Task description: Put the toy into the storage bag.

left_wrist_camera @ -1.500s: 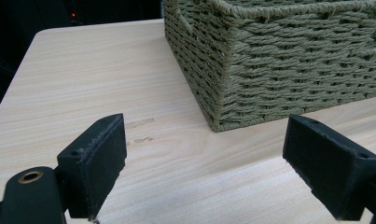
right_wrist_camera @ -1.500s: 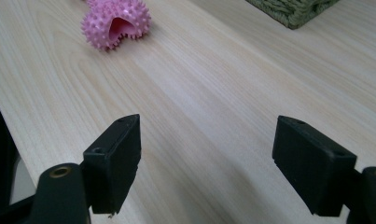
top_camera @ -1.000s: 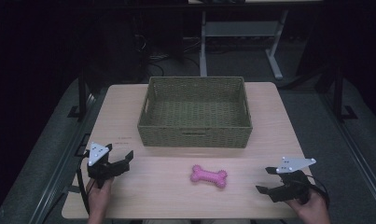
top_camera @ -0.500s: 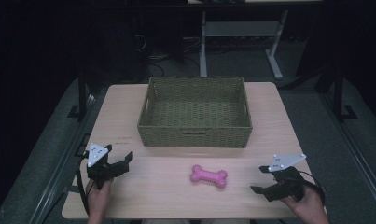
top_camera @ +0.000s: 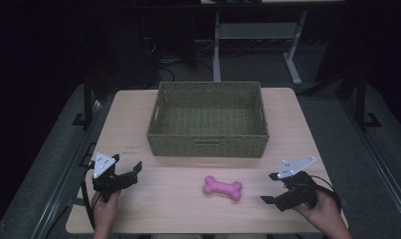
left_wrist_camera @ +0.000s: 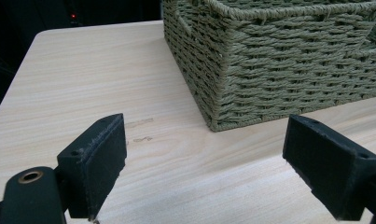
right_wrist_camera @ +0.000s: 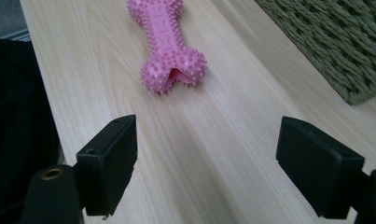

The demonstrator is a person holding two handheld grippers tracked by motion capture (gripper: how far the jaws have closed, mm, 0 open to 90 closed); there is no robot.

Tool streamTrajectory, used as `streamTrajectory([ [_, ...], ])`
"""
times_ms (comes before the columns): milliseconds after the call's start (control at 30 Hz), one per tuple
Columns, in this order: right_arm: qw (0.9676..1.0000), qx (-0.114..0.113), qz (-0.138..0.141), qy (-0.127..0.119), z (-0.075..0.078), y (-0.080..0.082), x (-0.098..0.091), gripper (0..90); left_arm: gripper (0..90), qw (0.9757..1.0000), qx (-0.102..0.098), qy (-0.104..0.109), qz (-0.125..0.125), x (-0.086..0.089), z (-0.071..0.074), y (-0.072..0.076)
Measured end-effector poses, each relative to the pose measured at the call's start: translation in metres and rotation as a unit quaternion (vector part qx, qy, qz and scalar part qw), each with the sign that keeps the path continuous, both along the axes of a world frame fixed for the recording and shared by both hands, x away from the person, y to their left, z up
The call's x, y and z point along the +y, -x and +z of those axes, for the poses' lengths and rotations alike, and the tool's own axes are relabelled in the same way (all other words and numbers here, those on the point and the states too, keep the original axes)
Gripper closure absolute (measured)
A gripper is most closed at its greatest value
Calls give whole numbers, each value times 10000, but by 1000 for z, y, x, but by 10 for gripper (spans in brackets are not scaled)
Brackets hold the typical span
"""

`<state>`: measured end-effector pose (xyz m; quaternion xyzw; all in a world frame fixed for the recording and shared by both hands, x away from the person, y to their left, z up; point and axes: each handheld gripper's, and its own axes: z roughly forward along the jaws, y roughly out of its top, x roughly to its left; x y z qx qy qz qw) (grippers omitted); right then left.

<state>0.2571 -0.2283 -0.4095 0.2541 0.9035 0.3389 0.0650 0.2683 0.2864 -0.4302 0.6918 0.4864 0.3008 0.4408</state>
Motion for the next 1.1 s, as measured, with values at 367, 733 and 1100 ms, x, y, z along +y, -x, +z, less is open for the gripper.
streamTrajectory([
  [367,9991,192,338,152,7,-13,25,172,130,10000,-17,38,46,3,0,0],
  [733,9950,233,881,398,8,-28,64,199,130,10000,-27,68,53,4,0,-1],
  [1100,9926,349,1072,461,5,-40,82,209,130,10000,-21,66,44,3,0,-1],
])
